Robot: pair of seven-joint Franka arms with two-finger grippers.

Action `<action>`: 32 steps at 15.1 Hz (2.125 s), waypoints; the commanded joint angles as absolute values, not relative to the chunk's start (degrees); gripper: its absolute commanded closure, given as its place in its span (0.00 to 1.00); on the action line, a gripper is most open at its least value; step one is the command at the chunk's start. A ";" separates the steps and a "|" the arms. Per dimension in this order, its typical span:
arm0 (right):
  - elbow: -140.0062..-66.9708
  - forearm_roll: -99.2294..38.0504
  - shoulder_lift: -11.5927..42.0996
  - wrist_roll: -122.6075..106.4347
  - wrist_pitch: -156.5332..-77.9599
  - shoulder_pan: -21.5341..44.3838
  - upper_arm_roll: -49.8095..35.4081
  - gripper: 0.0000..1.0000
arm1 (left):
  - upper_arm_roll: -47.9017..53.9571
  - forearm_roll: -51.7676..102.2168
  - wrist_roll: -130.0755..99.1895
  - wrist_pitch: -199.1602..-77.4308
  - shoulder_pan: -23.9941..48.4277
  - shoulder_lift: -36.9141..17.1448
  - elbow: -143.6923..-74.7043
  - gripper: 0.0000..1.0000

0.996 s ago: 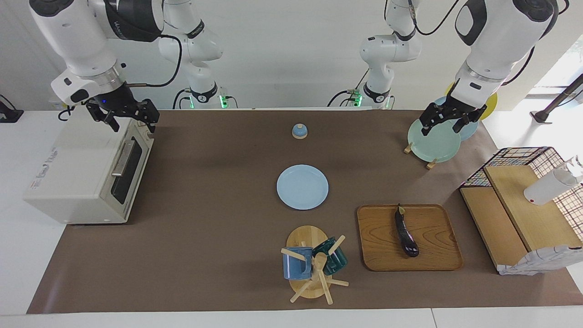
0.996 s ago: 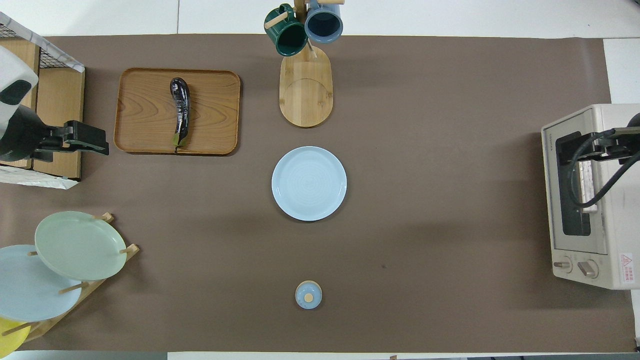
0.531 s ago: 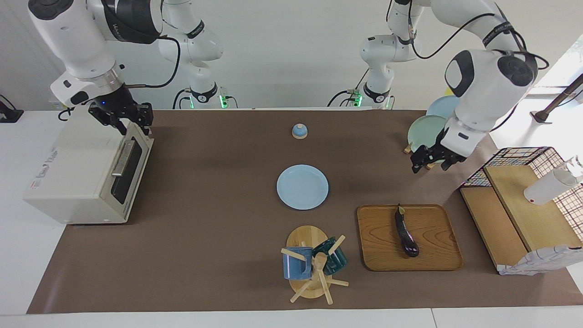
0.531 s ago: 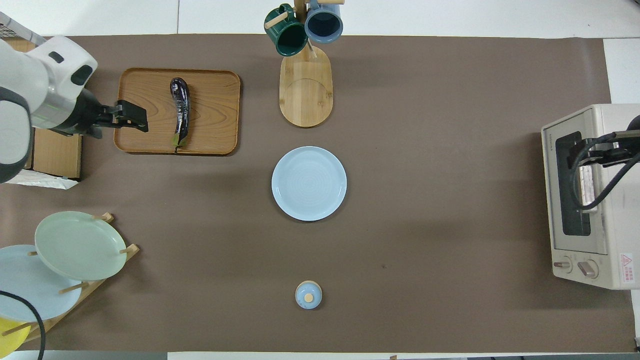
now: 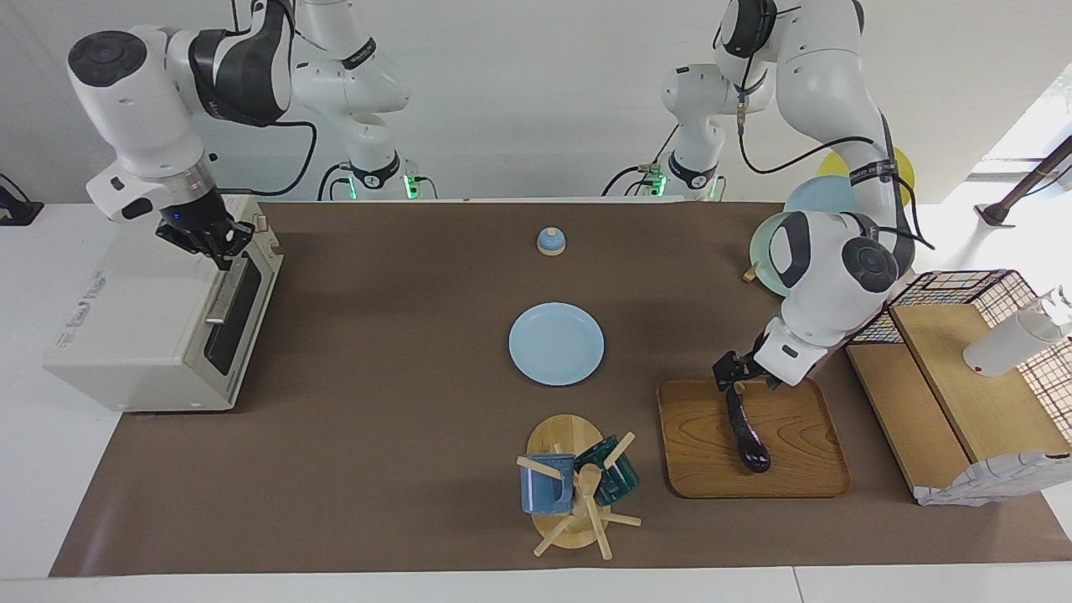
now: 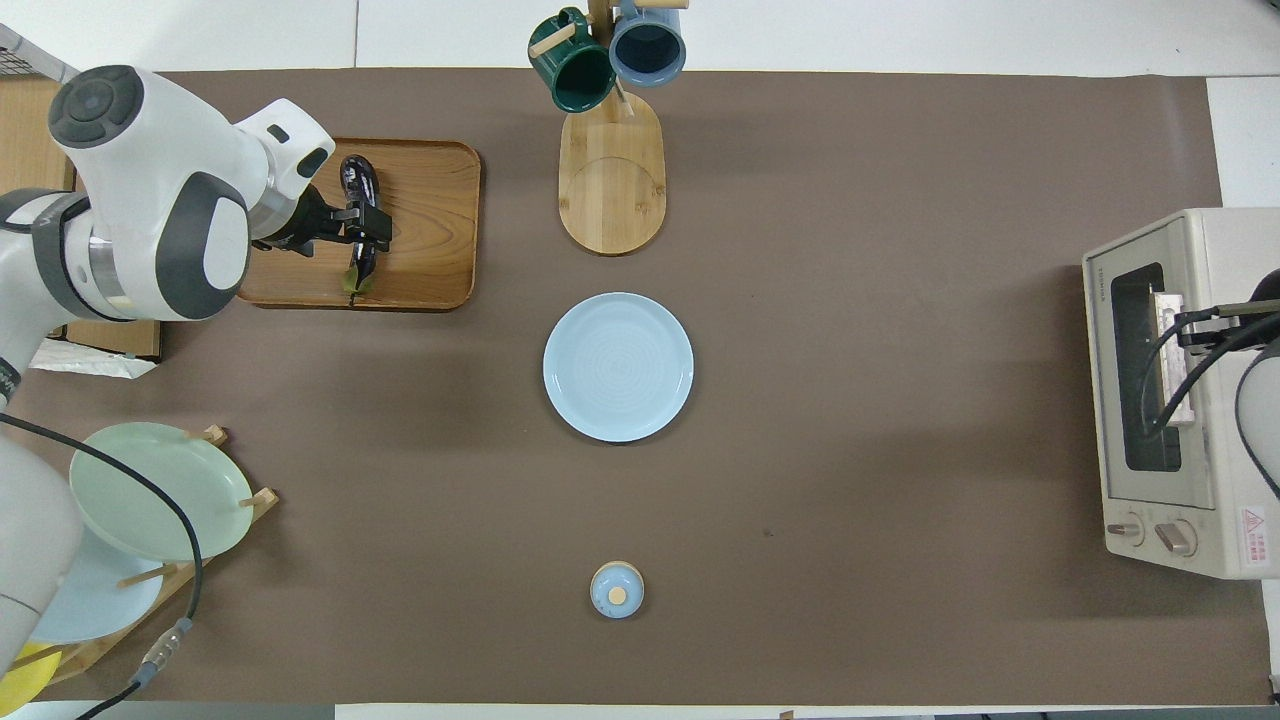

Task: Put eggplant into oven
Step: 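Grasp the eggplant with the left gripper while the right gripper opens the oven, then carry the eggplant over the blue plate while the right gripper approaches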

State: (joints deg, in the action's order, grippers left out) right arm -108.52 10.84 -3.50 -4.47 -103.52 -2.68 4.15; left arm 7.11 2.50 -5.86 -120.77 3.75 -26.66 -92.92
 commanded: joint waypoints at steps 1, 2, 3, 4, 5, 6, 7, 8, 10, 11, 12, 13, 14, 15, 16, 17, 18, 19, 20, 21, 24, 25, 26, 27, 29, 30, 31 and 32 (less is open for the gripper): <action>-112.05 12.83 -3.08 -2.56 -107.56 -3.77 3.78 1.00 | 6.59 0.88 -5.10 -124.00 4.57 -28.91 -91.49 0.00; -112.67 12.92 -2.73 -1.42 -108.45 -4.21 3.78 1.00 | 6.59 0.88 -5.18 -124.80 5.18 -29.96 -91.58 0.00; -113.02 12.92 -2.38 -0.62 -108.63 -4.31 3.78 1.00 | 6.59 0.88 -5.19 -125.85 5.36 -30.23 -91.67 0.00; -113.11 12.92 -2.20 -0.27 -108.72 -4.31 3.78 1.00 | 6.50 0.79 -5.10 -126.12 5.36 -30.41 -91.76 0.00; -113.20 13.09 -1.85 -0.26 -109.16 -4.31 3.78 1.00 | 6.50 -0.25 -5.10 -126.12 5.45 -30.41 -92.19 0.00; -113.29 13.10 -1.58 -0.26 -109.60 -4.39 3.78 1.00 | 6.59 -1.83 -5.01 -126.65 5.54 -30.50 -92.98 0.00; -113.64 13.18 -1.50 -0.26 -109.77 -4.48 3.78 1.00 | 6.59 -2.19 -5.01 -127.00 5.45 -30.50 -93.60 0.00; -114.34 13.27 -1.58 -0.35 -110.65 -4.48 3.78 1.00 | 6.59 -2.20 -5.01 -127.52 5.45 -30.50 -94.21 0.00; -115.40 13.27 -1.58 -0.26 -111.70 -4.48 3.78 1.00 | 6.59 -2.11 -5.01 -128.58 5.45 -30.41 -95.36 0.00; -116.10 13.36 -1.58 -0.26 -112.23 -4.48 3.78 1.00 | 6.59 -2.11 -5.01 -128.67 5.36 -30.41 -95.80 0.00; -116.63 13.36 -1.58 -0.26 -113.19 -4.40 3.78 1.00 | 6.59 -2.20 -5.01 -129.02 5.36 -30.32 -96.24 0.00; -117.07 13.36 -1.50 -0.26 -113.90 -4.31 3.69 1.00 | 6.59 -2.20 -5.01 -129.11 5.36 -30.32 -96.50 0.01; -117.24 13.27 -1.49 -0.18 -114.60 -4.05 3.69 1.00 | 6.59 -2.20 -5.01 -129.11 5.36 -30.24 -96.50 0.04; -117.77 13.10 -1.06 0.09 -115.57 -3.78 3.60 1.00 | 6.59 -2.20 -5.01 -129.29 5.36 -30.32 -96.50 0.07; -118.21 12.92 -0.79 1.22 -116.27 -3.61 3.60 1.00 | 6.59 -2.20 -5.01 -129.37 5.36 -30.24 -96.59 0.13; -118.30 12.66 -0.27 2.36 -116.80 -2.56 3.52 1.00 | 6.59 -2.20 -5.01 -129.29 5.36 -30.32 -96.50 0.24; -118.82 12.57 -0.09 3.16 -117.85 -1.68 3.52 1.00 | 6.59 -2.20 -4.92 -129.11 5.27 -30.24 -96.50 0.44; -119.44 12.57 0.00 3.86 -118.99 -1.15 3.52 1.00 | 6.59 -2.28 -4.83 -128.68 5.27 -30.23 -96.24 0.75; -119.88 12.48 0.17 4.22 -119.96 -0.45 3.52 1.00 | 6.50 -2.29 -4.75 -128.41 5.36 -30.23 -95.98 1.00; -120.49 12.39 0.44 4.74 -121.10 -0.35 3.52 1.00 | 6.50 -2.29 -4.75 -127.97 5.36 -30.23 -95.54 1.00; -122.34 10.04 1.84 5.10 -125.67 -0.18 3.34 1.00 | 6.68 -1.59 -5.10 -122.45 5.36 -29.36 -91.42 1.00; -122.43 8.98 2.45 5.10 -126.12 -0.18 3.25 1.00 | 6.77 -1.41 -5.53 -120.17 5.36 -27.70 -90.88 1.00; -122.78 7.92 2.72 5.10 -126.99 0.52 3.25 1.00 | 6.77 0.59 -5.97 -117.88 5.54 -25.34 -90.88 1.00; -123.74 7.30 2.72 5.18 -128.66 1.05 3.25 1.00 | 6.68 3.75 -7.02 -115.86 5.80 -22.70 -91.23 1.00; -125.59 7.03 3.07 5.19 -131.91 1.14 3.25 1.00 | 6.77 5.62 -11.40 -110.07 8.16 -18.47 -91.58 1.00; -126.03 7.03 3.16 5.19 -132.71 1.14 3.25 1.00 | 6.77 5.71 -14.64 -108.04 10.17 -16.46 -92.37 1.00; -126.04 7.03 3.69 5.45 -132.80 1.23 3.16 1.00 | 6.77 5.71 -17.81 -107.32 12.28 -14.87 -93.50 1.00; -126.04 6.94 4.13 6.23 -133.15 1.23 3.08 1.00 | 6.85 5.89 -20.97 -107.23 14.65 -14.33 -93.60 1.00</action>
State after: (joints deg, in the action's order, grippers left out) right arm -126.32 5.30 1.95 5.82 -129.38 2.98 1.96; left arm 7.60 5.04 -15.19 -107.85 10.03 -17.44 -90.30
